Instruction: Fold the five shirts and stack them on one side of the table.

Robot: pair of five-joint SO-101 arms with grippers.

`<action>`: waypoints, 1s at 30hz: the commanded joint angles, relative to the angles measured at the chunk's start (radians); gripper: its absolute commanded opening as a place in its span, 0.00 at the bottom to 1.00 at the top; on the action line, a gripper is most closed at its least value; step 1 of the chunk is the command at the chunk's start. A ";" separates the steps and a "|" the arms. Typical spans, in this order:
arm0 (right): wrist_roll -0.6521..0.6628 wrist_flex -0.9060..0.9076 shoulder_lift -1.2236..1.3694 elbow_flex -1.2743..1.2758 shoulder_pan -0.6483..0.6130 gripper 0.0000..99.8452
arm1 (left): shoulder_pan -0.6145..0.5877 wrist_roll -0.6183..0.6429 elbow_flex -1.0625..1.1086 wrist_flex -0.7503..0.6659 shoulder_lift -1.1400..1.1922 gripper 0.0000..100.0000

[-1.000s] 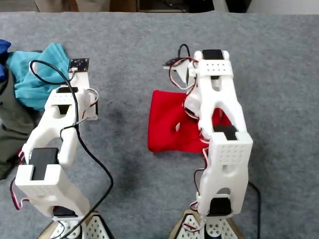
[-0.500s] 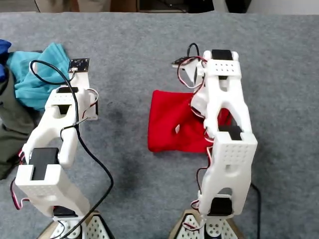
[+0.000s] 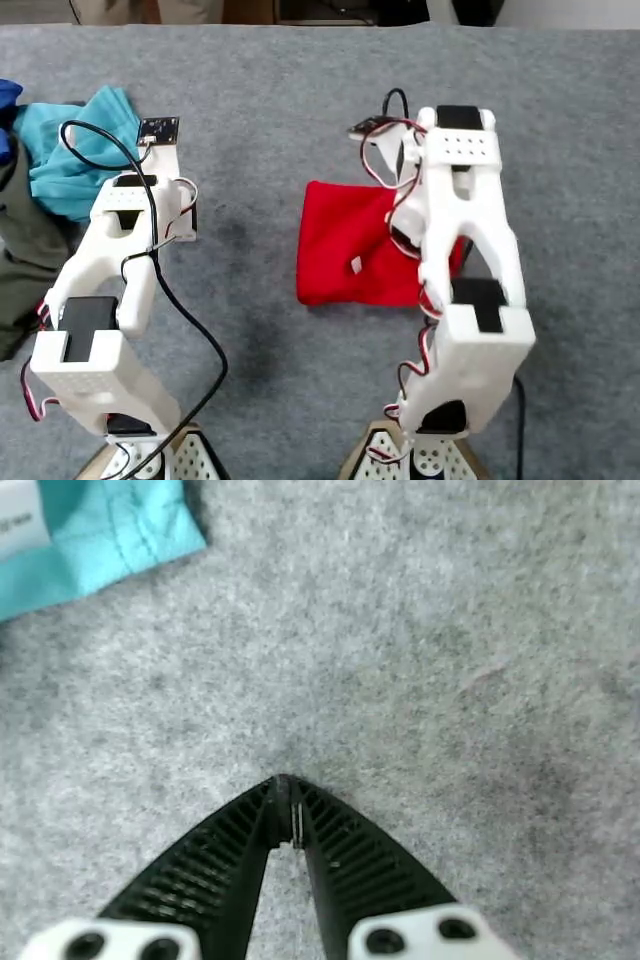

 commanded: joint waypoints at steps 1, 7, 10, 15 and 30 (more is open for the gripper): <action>0.017 0.015 -0.099 0.031 0.047 0.05 | 0.009 -0.005 -0.020 -0.011 -0.008 0.02; 0.074 0.015 -0.130 0.105 0.174 0.05 | 0.009 -0.005 -0.020 -0.011 -0.008 0.02; 0.106 0.014 -0.163 0.154 0.206 0.05 | 0.009 -0.005 -0.020 -0.011 -0.008 0.02; 0.137 0.005 -0.229 0.248 0.243 0.05 | 0.011 -0.005 -0.020 -0.011 -0.008 0.02; 0.044 -0.051 -0.243 0.170 0.051 0.10 | 0.012 -0.005 -0.020 -0.012 -0.008 0.02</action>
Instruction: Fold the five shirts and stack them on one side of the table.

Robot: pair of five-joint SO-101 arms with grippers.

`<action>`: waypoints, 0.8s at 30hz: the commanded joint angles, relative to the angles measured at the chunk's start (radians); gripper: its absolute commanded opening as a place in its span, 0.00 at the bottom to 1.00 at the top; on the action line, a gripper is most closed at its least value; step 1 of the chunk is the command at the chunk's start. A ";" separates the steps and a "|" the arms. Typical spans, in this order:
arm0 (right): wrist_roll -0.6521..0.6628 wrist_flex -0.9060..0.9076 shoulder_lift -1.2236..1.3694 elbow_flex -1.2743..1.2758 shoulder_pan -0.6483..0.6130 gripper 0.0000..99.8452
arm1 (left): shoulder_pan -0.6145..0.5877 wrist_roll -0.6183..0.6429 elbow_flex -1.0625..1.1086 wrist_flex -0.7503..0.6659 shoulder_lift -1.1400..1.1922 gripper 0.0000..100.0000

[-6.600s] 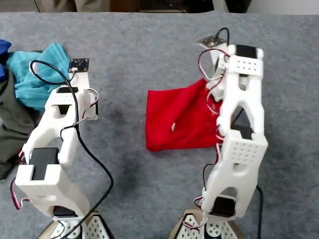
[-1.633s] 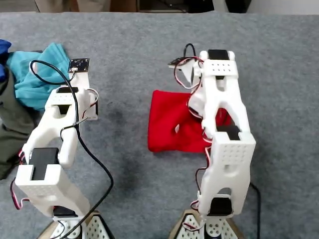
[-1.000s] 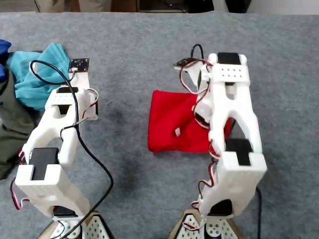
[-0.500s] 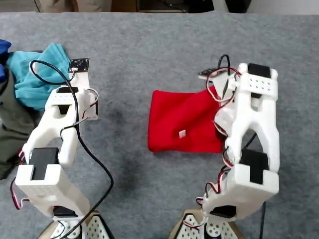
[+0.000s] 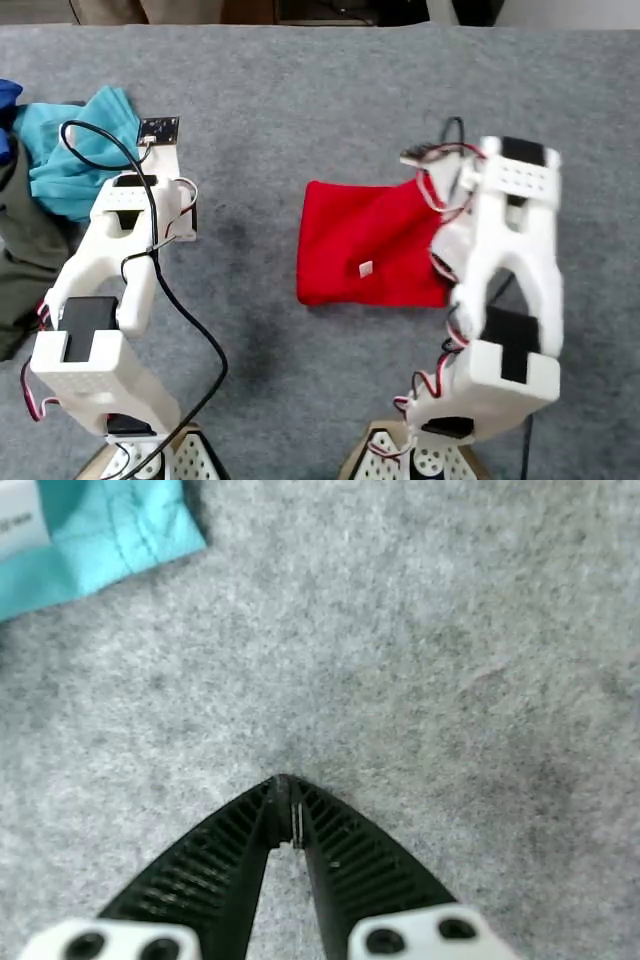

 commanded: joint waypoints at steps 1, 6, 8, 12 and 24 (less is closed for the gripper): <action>-0.058 -0.002 -0.053 -0.099 -0.143 0.13 | 0.012 -0.005 -0.020 -0.012 -0.008 0.02; -0.084 -0.008 0.021 -0.154 -0.209 0.18 | 0.011 -0.005 -0.020 -0.012 -0.008 0.02; -0.097 -0.009 0.084 -0.189 -0.206 0.18 | 0.011 -0.005 -0.020 -0.012 -0.008 0.02; -0.095 -0.015 0.214 -0.280 -0.197 0.18 | 0.011 -0.005 -0.020 -0.012 -0.008 0.02; -0.054 0.048 0.311 -0.355 -0.145 0.08 | 0.011 -0.005 -0.020 -0.012 -0.008 0.02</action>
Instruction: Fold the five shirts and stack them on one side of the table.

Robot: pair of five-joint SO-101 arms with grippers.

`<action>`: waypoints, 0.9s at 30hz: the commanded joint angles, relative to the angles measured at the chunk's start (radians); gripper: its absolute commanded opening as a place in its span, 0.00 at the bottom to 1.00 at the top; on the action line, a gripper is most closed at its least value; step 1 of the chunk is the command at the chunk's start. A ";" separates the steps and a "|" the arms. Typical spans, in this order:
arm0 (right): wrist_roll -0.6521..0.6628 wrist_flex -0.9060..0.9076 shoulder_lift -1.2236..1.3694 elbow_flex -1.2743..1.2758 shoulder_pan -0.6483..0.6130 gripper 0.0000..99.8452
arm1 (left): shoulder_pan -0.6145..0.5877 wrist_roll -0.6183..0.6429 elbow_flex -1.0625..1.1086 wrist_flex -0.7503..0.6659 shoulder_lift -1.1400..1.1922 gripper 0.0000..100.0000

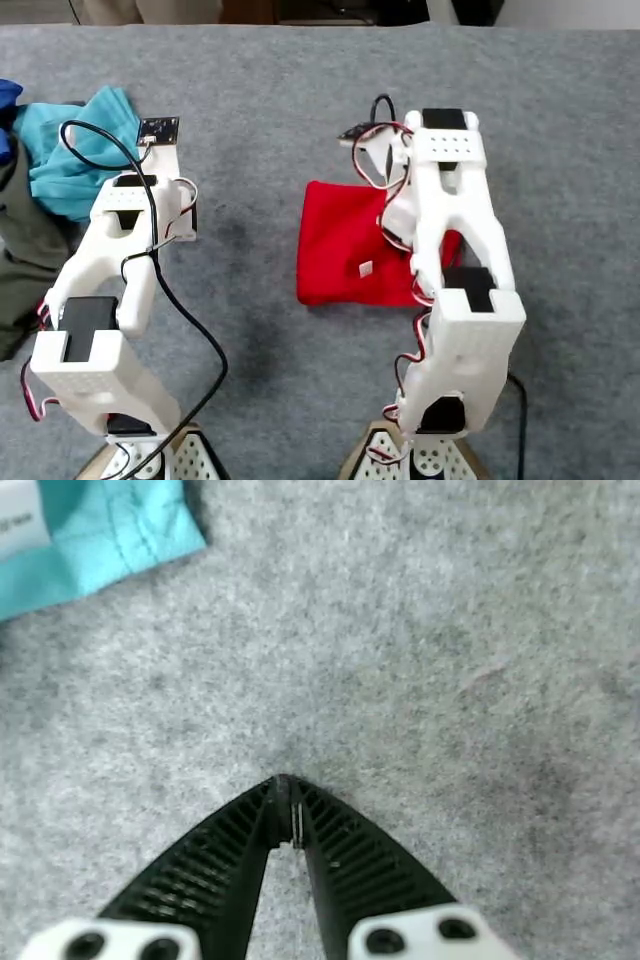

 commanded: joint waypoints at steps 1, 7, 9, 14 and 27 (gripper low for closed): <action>0.015 0.023 0.001 -0.048 0.059 0.05 | 0.011 -0.005 -0.020 -0.012 -0.008 0.02; 0.035 0.037 -0.010 -0.022 0.133 0.01 | 0.011 -0.005 -0.020 -0.012 -0.008 0.02; 0.048 0.037 -0.038 0.018 0.148 0.01 | 0.011 -0.005 -0.020 -0.012 -0.008 0.02; 0.107 0.037 -0.162 0.157 0.171 0.00 | 0.011 -0.005 -0.020 -0.012 -0.008 0.02; 0.000 0.002 -0.245 0.194 0.137 0.24 | 0.011 -0.005 -0.020 -0.014 -0.008 0.02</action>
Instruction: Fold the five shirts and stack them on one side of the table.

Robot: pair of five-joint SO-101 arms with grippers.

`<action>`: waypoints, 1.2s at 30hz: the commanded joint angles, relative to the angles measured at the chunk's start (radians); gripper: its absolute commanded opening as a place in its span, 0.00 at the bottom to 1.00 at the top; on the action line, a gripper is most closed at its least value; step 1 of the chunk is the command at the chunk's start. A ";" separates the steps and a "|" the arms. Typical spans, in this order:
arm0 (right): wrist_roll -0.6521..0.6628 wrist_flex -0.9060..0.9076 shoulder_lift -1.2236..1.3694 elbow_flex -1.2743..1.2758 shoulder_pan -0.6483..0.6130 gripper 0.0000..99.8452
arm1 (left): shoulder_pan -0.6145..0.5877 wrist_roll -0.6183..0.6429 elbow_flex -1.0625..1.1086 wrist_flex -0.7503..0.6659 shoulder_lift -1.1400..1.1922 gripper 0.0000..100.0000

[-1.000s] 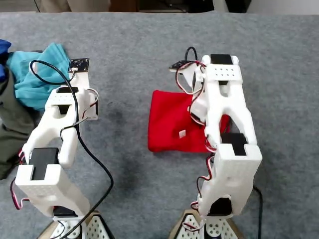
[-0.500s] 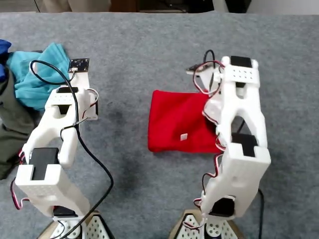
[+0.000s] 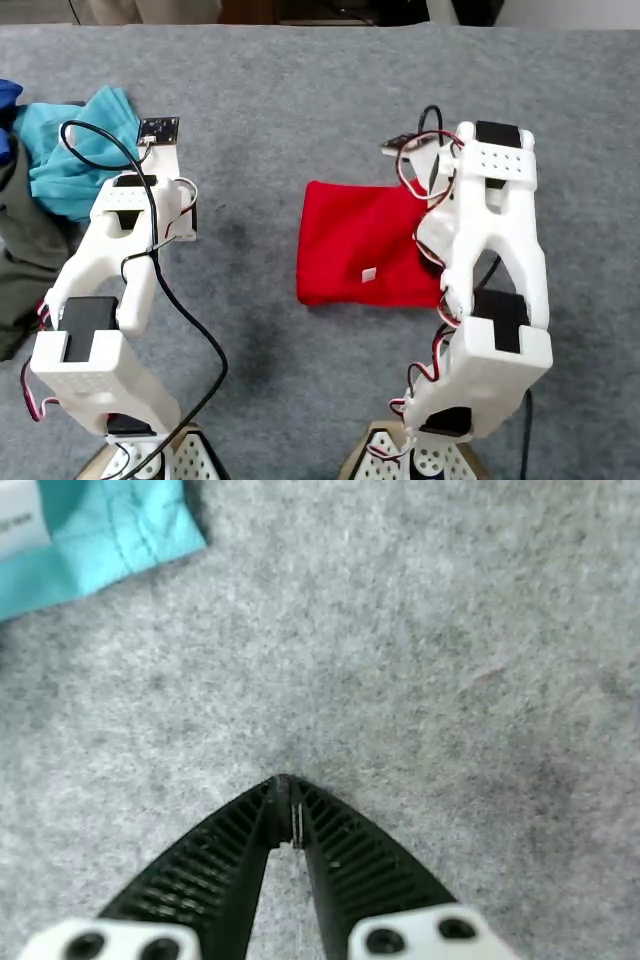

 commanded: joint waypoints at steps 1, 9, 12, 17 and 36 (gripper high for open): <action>-0.021 -0.009 -0.059 0.007 -0.033 0.28 | 0.011 -0.005 -0.020 -0.014 -0.008 0.02; -0.028 -0.028 0.015 0.007 -0.110 0.23 | 0.012 -0.005 -0.020 -0.014 -0.008 0.02; -0.028 -0.032 0.065 -0.001 -0.090 0.19 | 0.012 -0.025 -0.020 -0.012 -0.008 0.02; -0.025 -0.034 0.079 -0.005 -0.061 0.09 | 0.014 -0.029 -0.018 -0.012 -0.008 0.02; 0.003 0.025 -0.031 -0.107 0.056 0.01 | 0.014 -0.029 -0.018 -0.011 -0.008 0.02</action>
